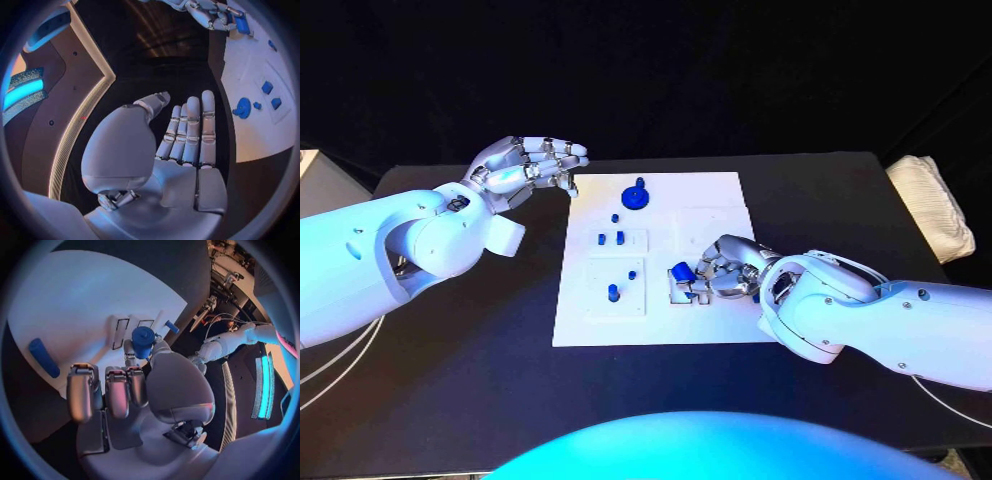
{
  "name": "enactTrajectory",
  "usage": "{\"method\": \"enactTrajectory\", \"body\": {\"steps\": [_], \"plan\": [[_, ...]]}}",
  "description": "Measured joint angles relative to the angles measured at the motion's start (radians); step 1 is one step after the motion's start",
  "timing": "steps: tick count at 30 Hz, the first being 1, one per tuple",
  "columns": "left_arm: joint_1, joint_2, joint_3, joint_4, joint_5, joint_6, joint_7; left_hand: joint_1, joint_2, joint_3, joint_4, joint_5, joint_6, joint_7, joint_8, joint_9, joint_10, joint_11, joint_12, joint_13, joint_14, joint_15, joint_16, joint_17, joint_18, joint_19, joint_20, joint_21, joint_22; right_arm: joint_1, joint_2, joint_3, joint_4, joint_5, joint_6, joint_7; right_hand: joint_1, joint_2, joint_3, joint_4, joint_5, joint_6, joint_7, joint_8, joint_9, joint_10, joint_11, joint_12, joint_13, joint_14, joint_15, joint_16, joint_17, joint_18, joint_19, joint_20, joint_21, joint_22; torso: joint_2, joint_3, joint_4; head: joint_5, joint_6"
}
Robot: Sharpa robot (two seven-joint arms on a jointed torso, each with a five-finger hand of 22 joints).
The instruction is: Assemble the parts on the task board
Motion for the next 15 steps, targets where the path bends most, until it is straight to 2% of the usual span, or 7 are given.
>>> {"method": "enactTrajectory", "body": {"steps": [15], "plan": [[0.0, -0.003, 0.0, 0.001, 0.0, 0.003, -0.003, 0.0, 0.0, 0.0, 0.0, 0.0, 0.0, 0.0, 0.0, 0.0, 0.0, 0.0, 0.0, 0.0, 0.0, 0.0, 0.0, 0.0, 0.0, 0.0, 0.0, 0.0, -0.001, 0.0, 0.005, 0.001, -0.005, -0.009, 0.019, -0.009, -0.018, -0.003, 0.0, 0.0, -0.002, 0.005, 0.005, 0.0, 0.001, 0.0, 0.0, 0.0, 0.0, -0.004, -0.003, 0.0, 0.001, 0.0, 0.003, -0.003, 0.003, 0.0, -0.001, -0.0001, 0.0004, 0.0, 0.0]]}}
